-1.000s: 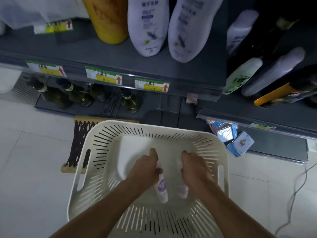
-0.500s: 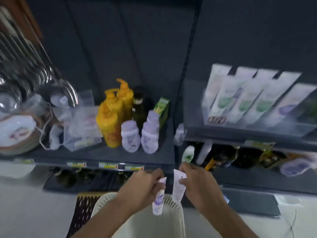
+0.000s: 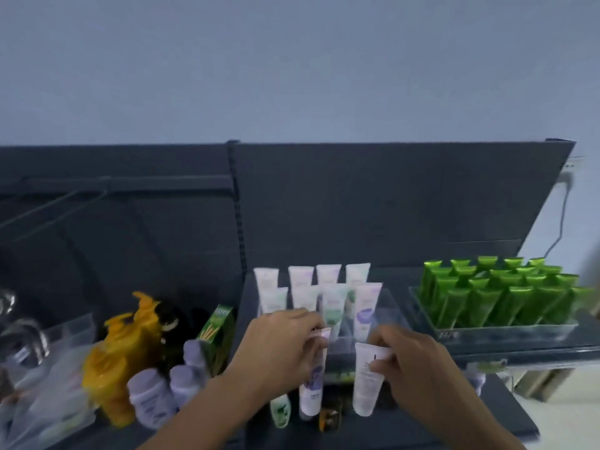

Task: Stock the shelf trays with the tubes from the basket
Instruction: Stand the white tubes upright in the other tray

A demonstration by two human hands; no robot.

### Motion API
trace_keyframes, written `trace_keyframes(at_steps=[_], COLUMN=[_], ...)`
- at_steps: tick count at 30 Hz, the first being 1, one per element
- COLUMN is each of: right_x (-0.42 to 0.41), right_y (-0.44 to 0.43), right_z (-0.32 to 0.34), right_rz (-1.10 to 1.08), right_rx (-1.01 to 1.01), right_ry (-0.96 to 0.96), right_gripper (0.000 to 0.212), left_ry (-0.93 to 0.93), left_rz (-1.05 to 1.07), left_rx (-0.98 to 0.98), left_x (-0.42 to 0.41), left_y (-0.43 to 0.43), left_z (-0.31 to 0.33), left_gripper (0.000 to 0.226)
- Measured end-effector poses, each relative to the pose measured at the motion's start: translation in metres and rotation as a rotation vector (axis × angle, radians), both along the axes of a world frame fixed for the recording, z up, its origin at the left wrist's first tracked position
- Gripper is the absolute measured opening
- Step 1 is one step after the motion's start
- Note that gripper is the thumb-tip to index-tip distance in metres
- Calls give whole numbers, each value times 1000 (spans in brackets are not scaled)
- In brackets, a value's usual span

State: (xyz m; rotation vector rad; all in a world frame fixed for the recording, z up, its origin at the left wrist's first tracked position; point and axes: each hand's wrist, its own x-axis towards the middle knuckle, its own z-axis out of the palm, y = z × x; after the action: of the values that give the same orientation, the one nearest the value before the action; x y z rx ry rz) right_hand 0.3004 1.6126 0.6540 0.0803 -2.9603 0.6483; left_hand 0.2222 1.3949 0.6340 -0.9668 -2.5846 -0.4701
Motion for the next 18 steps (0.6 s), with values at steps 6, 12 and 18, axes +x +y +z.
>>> trace_keyframes(at_steps=[6, 12, 18], right_x=[-23, -60, -98], right_y=[93, 132, 139], right_z=[28, 37, 26], right_rz=[-19, -2, 52], right_rx=[-47, -103, -137], right_ry=[76, 123, 151], right_gripper=[19, 20, 21], left_ry=[76, 137, 117], left_rz=[-31, -37, 0], left_rx=[105, 91, -9], left_x=[-36, -94, -147], left_y=[111, 175, 203], left_z=[47, 75, 69], left_gripper=[14, 10, 19])
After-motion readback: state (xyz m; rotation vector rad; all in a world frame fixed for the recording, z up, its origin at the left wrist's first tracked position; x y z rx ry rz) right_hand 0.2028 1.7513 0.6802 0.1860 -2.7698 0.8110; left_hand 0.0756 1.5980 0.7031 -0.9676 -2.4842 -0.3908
